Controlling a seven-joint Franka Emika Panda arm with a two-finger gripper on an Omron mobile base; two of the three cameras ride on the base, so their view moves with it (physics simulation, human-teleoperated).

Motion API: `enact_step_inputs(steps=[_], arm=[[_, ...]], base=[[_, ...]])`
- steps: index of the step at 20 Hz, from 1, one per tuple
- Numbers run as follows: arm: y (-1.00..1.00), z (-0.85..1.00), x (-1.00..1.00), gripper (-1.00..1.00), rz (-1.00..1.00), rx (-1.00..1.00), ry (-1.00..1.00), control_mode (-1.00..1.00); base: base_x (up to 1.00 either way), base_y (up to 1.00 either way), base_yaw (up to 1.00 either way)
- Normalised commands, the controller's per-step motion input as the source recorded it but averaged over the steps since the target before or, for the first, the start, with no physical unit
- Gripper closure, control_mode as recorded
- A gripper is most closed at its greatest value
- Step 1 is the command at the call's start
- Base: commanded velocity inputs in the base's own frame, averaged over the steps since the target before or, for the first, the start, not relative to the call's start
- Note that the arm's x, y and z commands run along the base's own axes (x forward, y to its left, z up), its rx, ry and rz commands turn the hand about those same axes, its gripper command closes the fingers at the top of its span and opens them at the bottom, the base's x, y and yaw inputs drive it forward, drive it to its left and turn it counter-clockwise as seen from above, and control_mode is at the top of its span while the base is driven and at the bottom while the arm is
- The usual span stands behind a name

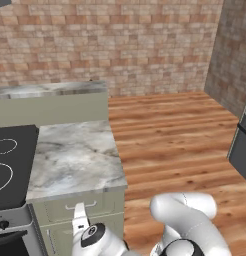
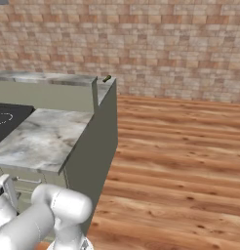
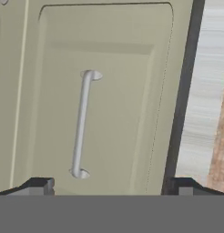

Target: Open the drawer on the left and place the cutting tools on the cutting board.

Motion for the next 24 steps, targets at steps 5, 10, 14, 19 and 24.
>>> enact_step_inputs(steps=[5,10,14,19,24], arm=[[0.02,-0.26,0.23,-1.0,0.0,0.0,-0.03,-1.0],[0.01,-0.2,0.28,-1.0,0.0,0.0,-0.02,-1.0],[0.05,-0.19,0.31,-1.0,0.0,0.0,0.0,-1.0],[0.1,-0.21,0.3,-1.0,0.0,0.0,0.0,-1.0],[0.13,-0.24,0.25,-1.0,0.0,0.0,0.0,-1.0]], base=[[0.0,0.0,0.0],[0.0,0.0,0.0],[0.0,0.0,0.0],[0.0,0.0,0.0],[0.0,0.0,0.0]])
